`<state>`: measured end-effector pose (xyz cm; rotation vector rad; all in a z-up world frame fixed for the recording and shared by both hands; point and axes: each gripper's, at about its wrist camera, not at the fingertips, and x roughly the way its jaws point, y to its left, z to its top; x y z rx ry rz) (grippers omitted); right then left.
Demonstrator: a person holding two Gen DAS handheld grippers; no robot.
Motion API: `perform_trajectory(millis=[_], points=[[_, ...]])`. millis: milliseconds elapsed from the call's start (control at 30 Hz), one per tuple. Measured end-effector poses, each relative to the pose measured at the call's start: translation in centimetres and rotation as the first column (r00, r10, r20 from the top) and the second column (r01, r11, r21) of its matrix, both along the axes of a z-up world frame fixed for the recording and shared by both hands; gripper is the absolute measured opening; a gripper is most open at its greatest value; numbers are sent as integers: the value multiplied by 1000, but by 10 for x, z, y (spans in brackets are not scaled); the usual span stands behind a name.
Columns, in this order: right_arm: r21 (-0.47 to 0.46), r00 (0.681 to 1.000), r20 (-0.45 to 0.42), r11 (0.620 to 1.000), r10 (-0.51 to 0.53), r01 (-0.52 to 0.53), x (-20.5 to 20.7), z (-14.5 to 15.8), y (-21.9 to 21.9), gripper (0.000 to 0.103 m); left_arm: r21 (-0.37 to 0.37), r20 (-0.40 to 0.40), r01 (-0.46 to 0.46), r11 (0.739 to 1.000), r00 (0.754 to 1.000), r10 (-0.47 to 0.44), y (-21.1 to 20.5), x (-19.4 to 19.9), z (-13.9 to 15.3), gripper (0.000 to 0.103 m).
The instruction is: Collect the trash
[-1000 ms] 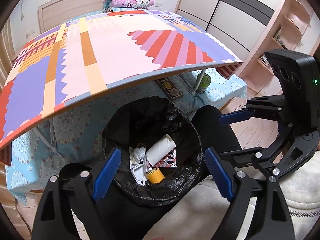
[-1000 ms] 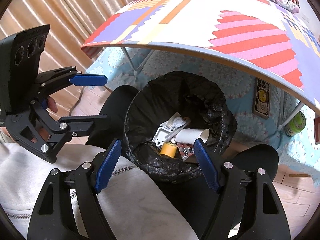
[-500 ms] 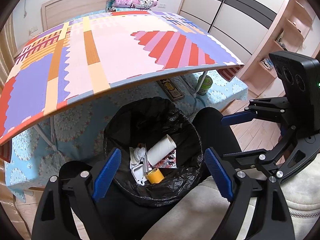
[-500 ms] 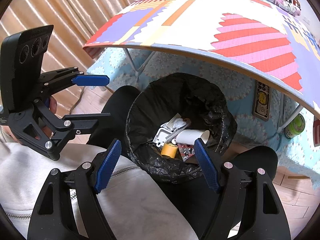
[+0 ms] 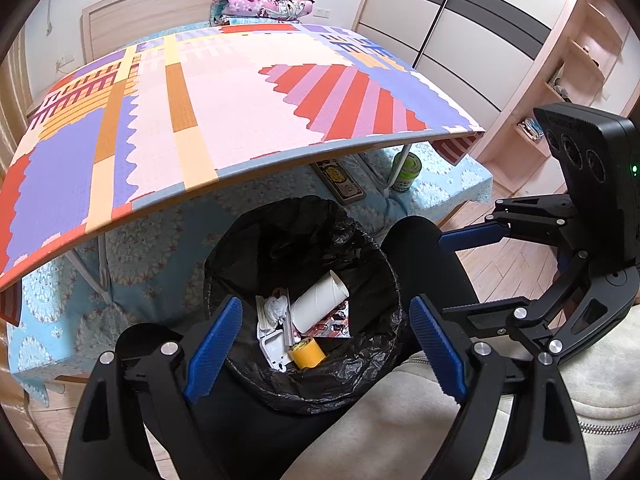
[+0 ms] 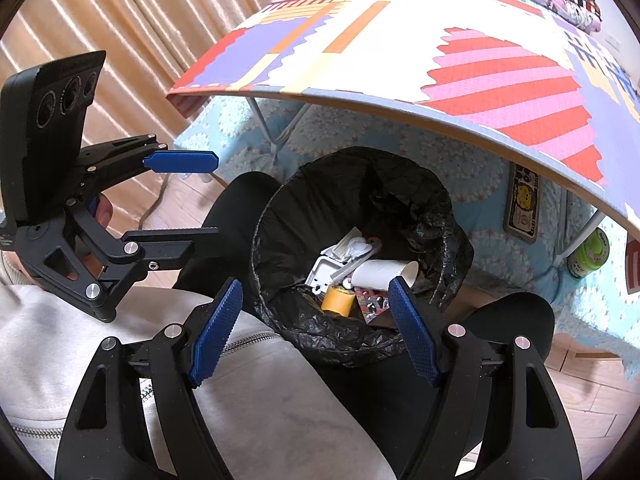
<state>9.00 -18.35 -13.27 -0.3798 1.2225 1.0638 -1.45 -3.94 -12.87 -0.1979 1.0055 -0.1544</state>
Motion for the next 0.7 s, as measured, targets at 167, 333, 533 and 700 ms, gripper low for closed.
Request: perform_trajectory(millis=[167, 333, 533, 700], points=[[1, 1000, -1, 1000, 1, -1, 0, 0, 0, 75, -2, 2, 2, 1000, 1000, -2, 0, 0, 1, 83], [1, 1000, -1, 1000, 4, -4, 0, 0, 0, 75, -5, 1, 12, 1000, 1000, -12, -1, 1, 1, 83], [1, 1000, 1, 1000, 2, -2, 0, 1, 0, 75, -5, 2, 13, 1000, 1000, -13, -1, 0, 2, 83], [2, 1000, 1, 1000, 2, -2, 0, 1, 1, 75, -4, 6, 14, 1000, 1000, -14, -1, 0, 2, 83]])
